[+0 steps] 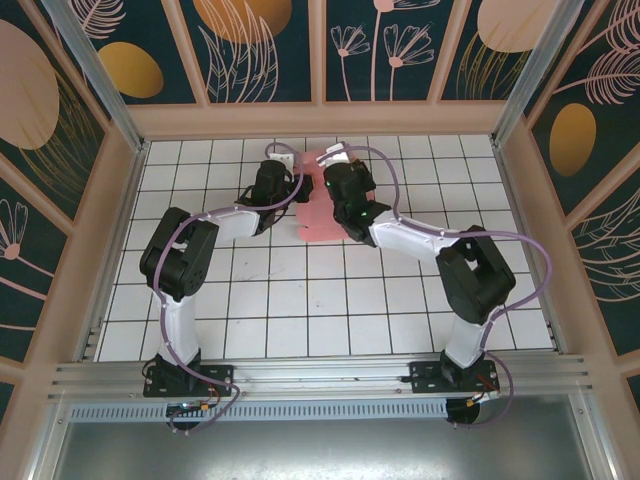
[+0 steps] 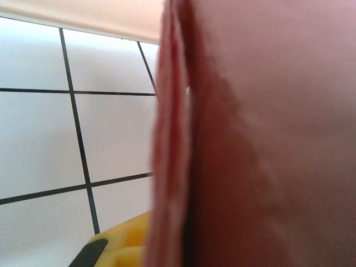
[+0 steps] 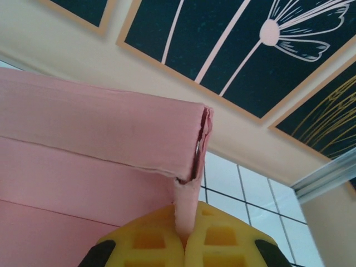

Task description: Fold the paper box

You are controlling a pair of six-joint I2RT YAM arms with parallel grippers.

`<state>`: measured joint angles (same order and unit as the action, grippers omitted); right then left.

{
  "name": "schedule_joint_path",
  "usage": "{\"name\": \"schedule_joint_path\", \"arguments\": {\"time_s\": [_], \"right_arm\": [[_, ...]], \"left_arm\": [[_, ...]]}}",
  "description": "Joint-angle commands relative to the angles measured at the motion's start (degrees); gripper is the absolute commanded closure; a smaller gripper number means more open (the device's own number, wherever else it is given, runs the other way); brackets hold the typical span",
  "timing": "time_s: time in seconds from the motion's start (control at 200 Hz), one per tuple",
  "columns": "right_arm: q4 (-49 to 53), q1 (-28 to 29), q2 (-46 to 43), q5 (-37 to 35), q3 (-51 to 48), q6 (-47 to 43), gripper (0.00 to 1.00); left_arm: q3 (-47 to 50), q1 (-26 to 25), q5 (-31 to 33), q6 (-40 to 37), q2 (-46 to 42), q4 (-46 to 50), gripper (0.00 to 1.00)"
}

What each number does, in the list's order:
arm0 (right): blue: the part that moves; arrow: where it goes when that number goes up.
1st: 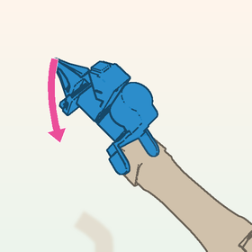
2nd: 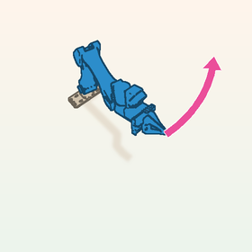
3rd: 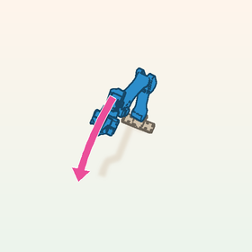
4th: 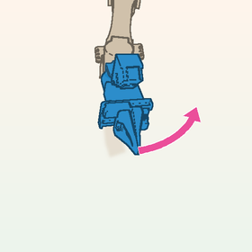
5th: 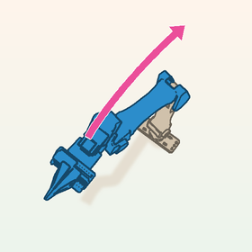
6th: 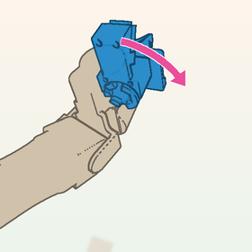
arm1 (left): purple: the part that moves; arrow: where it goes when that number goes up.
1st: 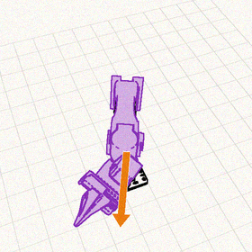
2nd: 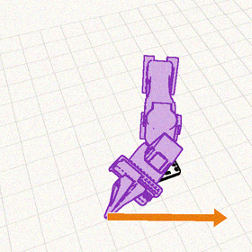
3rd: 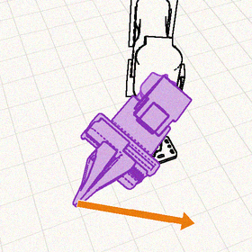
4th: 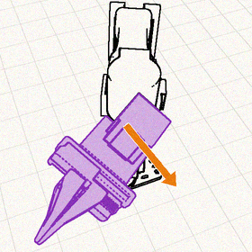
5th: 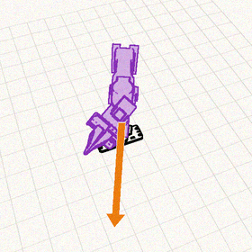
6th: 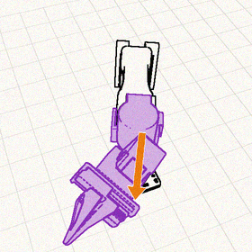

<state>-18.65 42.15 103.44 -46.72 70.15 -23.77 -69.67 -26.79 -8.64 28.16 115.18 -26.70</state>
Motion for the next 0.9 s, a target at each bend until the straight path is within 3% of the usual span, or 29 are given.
{"name": "schedule_joint_path", "arguments": {"time_s": [0.0, 0.095, 0.185, 0.225, 0.265, 0.465, 0.515, 0.551, 0.606, 0.656, 0.896], "right_arm": [[-3.85, 1.69, 2.73, -3.65, 1.53, -2.2, 1.0], [-4.01, 2.14, 3.39, -3.79, 2.56, -0.58, 0.87], [-4.4, 2.28, 4.59, -4.91, 3.61, -1.29, 0.85], [-4.82, 2.23, 4.98, -5.23, 3.88, -1.81, 0.88], [-5.32, 2.22, 5.34, -5.77, 4.06, -2.5, 1.0], [-12.7, 2.49, 7.38, -9.33, 3.55, -8.14, 1.0], [-14.37, 2.56, 7.7, -9.57, 3.25, -9.06, 0.76], [-15.24, 2.52, 7.81, -9.62, 3.08, -9.58, 0.72], [-16.12, 2.54, 8.01, -9.58, 2.89, -10.02, 0.8], [-17.68, 2.54, 8.25, -10.05, 2.56, -10.76, 1.0], [-28.66, 3.49, 8.96, -10.1, -0.94, -17.8, 1.0]], "left_arm": [[-2.05, -1.12, -4.12, 0.92, -0.37, -4.07, 1.0], [-2.22, -1.08, -4.43, 1.53, -0.26, -3.98, 1.0], [-2.14, -1.1, -4.75, 1.71, -0.49, -4.04, 1.0], [-2.05, -1.09, -4.75, 1.72, -0.62, -3.98, 1.0], [-1.98, -1.16, -4.7, 1.65, -0.7, -3.98, 1.0], [-1.53, -1.1, -4.55, 2.07, -1.01, -4.15, 1.0], [-1.52, -1.16, -4.59, 2.07, -1.09, -4.06, 1.0], [-1.52, -1.14, -4.58, 2.06, -1.1, -4.03, 1.0], [-1.52, -1.11, -4.52, 2.1, -1.23, -3.99, 1.0], [-1.51, -1.16, -4.54, 2.11, -1.26, -3.93, 1.0], [-1.35, -1.09, -4.74, 2.61, -1.53, -4.22, 1.0]]}}
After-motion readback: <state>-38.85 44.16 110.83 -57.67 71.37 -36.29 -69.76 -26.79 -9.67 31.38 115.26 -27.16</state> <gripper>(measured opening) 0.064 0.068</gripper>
